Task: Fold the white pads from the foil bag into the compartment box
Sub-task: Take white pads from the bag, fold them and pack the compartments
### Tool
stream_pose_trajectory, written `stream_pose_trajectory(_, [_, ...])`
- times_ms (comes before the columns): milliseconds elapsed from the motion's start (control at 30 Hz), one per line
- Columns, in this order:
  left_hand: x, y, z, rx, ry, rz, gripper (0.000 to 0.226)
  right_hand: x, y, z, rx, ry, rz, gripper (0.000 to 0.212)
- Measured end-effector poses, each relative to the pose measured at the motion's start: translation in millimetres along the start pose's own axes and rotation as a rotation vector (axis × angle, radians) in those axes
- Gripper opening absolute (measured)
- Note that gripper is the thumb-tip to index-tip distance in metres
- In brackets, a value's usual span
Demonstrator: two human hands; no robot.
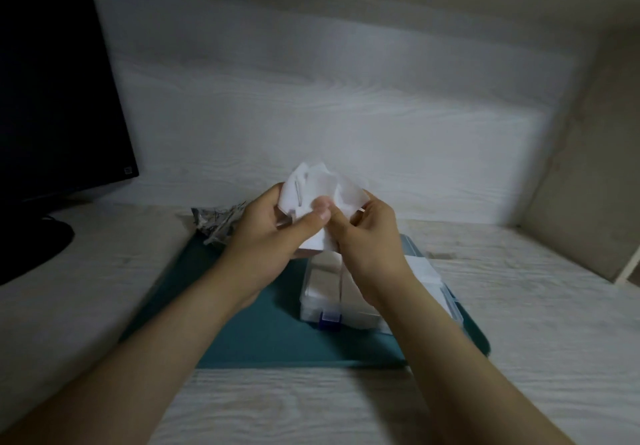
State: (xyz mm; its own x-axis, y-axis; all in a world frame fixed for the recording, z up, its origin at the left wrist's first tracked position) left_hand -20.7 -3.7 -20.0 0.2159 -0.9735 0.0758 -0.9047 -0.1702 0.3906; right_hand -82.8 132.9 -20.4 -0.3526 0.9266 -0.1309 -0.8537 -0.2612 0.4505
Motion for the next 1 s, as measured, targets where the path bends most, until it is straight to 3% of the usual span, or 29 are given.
stream_pose_trajectory(300, [-1.6,3.0,10.8,0.043,-0.116,0.013,0.032,6.1,-6.8,0.8,0.046,0.010,-0.104,0.025])
stream_pose_trajectory(433, [3.9,7.5,11.1,0.063,-0.158,-0.028,0.029,6.8,-7.8,2.7,0.035,0.025,-0.057,0.018])
stream_pose_trajectory(567, [9.9,10.7,14.0,0.129,-0.172,-0.037,0.026,5.8,-8.8,4.7,0.003,0.071,-0.047,0.025])
stream_pose_trajectory(800, [16.9,12.7,24.0,0.220,-0.131,-0.085,0.019,22.7,-7.7,18.2,0.199,0.021,-0.312,0.010])
stream_pose_trajectory(1000, [17.9,12.7,24.4,0.128,-0.047,-0.129,0.019,19.9,-8.7,19.8,-0.027,0.088,-0.061,0.010])
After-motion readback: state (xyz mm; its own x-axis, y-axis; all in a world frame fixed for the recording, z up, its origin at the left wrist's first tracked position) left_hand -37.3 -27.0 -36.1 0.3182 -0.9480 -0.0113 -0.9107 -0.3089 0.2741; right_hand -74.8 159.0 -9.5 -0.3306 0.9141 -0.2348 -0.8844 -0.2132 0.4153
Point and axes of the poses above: each hand's wrist, its own y-axis towards the middle knuckle, its own x-axis out of the back of the hand, z = x × y, the point moved 2 cm from there along y, towards the middle knuckle, and after that the axes turned 8 degrees about y, right-handed, at the moved point
